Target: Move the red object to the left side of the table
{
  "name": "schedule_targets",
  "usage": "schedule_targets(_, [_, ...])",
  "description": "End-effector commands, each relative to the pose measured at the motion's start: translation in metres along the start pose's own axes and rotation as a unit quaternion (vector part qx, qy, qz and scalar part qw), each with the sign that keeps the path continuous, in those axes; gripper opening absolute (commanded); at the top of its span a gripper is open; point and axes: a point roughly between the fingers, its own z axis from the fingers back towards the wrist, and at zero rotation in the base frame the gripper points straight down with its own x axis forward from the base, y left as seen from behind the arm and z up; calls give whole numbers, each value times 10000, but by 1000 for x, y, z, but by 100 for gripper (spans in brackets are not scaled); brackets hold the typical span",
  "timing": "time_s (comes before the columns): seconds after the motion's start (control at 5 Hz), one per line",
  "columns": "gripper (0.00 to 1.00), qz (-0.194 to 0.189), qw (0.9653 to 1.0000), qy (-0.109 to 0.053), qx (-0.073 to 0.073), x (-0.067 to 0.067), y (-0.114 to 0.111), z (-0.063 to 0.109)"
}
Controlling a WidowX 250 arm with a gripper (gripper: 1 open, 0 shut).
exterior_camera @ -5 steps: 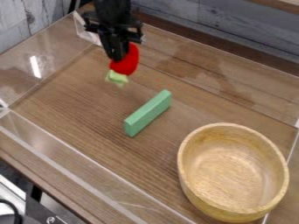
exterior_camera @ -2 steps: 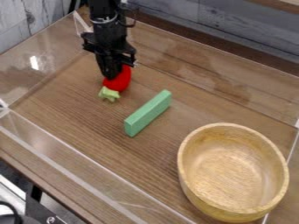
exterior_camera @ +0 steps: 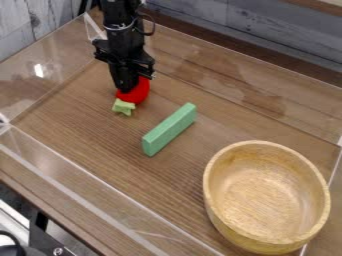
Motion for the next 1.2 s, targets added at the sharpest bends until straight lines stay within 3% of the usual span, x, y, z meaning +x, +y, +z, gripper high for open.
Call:
schedule_targets(0.0, [0,-47,10000,33,38,0,0,-5])
schedule_targets(1.0, [0,-138,9991,398,20,-12,-3,-27])
